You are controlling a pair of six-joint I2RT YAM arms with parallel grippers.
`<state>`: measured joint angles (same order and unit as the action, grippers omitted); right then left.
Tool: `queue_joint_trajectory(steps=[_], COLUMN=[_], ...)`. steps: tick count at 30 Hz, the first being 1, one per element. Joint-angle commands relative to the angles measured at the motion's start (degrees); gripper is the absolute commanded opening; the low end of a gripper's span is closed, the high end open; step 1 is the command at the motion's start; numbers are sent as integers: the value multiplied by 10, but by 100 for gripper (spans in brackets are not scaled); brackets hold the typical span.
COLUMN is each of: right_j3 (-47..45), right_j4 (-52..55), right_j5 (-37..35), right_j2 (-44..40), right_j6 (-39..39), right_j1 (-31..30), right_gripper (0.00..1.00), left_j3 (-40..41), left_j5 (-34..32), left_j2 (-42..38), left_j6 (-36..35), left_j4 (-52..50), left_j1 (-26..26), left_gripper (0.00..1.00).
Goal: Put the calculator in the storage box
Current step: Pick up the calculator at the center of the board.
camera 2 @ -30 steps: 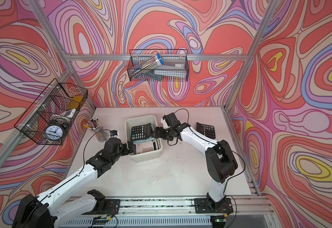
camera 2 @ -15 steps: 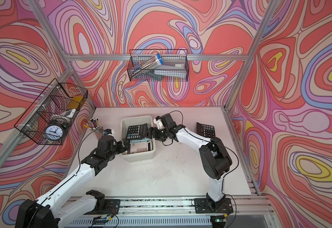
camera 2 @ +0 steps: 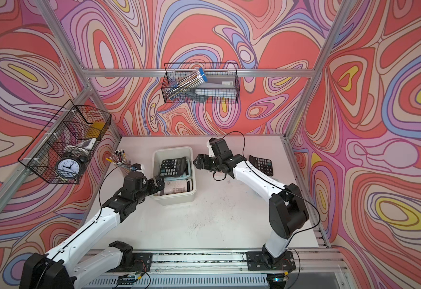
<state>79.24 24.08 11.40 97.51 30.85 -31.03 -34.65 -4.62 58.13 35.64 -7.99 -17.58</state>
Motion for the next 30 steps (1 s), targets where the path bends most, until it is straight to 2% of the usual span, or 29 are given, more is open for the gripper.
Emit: queue_joint_trajectory(steps=[1,7,11,27,30], right_j3=[19,89,137,268,298], right_j4=[63,116,143,214,237], right_j5=[-92,-162,-183,-312,-358], right_j2=[29,111,164,311,340], right_j6=[-35,-67,-83,-127,-130], right_j1=[0,0,-2,-35,-41], right_gripper=[82,78,75,72,69], left_j3=[2,2,4,4,4], left_j5=[2,1,-4,-7,-7], left_j2=[-5,-11,-16,-12,-9], left_j6=[0,-1,-2,-3,-4], left_j4=[-11,-13,-15,-13,-12], left_j1=[4,4,4,4,4], left_gripper=[99,99,99,99,99])
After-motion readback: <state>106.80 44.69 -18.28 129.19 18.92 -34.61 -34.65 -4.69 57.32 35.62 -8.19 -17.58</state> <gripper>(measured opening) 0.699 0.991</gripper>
